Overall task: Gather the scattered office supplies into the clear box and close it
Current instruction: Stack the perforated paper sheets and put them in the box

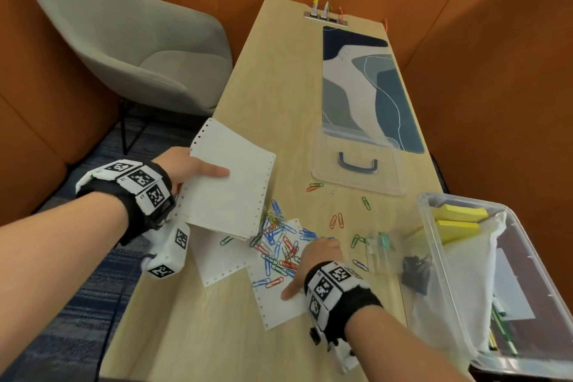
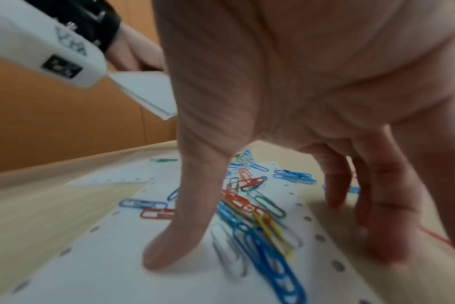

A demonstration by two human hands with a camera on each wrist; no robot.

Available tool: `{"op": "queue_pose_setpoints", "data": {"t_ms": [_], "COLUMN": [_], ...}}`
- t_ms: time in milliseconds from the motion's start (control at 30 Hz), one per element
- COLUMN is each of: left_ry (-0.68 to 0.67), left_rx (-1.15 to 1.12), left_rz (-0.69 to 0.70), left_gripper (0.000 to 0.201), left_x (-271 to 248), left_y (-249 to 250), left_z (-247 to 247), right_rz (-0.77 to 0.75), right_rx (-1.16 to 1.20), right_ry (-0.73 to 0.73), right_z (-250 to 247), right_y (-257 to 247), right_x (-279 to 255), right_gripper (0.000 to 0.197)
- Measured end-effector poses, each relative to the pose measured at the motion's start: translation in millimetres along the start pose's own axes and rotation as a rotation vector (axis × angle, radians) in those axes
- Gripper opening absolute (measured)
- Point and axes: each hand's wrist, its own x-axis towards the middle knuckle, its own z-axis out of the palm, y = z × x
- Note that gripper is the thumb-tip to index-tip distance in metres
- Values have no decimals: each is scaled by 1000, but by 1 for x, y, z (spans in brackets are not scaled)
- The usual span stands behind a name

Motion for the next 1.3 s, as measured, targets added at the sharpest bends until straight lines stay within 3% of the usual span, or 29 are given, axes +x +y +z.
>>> {"op": "queue_pose_setpoints", "data": {"t_ms": [100,267,367,433,533,667,833,933,1033,1133,1200,1300], "left_ry": [-16,-80,-121,-126,-137,-194,-145,-140,-94,-23,12,43], "left_rx": [29,84,193,337,454,451,489,499,525,572,620,632], "left_rz": [-11,16,95,148,210,217,243,255,303,398,479,591], "left_gripper": [76,96,121,127,106,51,35,20,18,22,36,60], "left_x": [2,0,-4,-10,-14,-12,-10,-10,-11,-12,-14,-21], "left_y": [-9,-12,-13,-10,-6,-9,-9,-3,8,22,31,40], "left_z": [2,-11,-16,-13,-9,-8,-4,1,7,14,22,37], "right_rz": [77,108,68,34,7,39,49,34,-1,-128,-248,-479], "right_rx": [200,222,268,404,604,886,1166,1239,1203,1151,1085,902], "right_ry": [55,12,-14,8,77,75,184,356,612,837,906,874], "right_z": [-1,2,4,2,-12,-30,-45,-56,-73,-89,-101,-117], "right_y": [1,4,11,20,36,55,76,81,78,64,50,29], "right_x": [10,8,7,8,10,14,11,8,-1,-14,-24,-38], "right_gripper": [78,95,84,66,24,36,26,20,7,10,12,9]}}
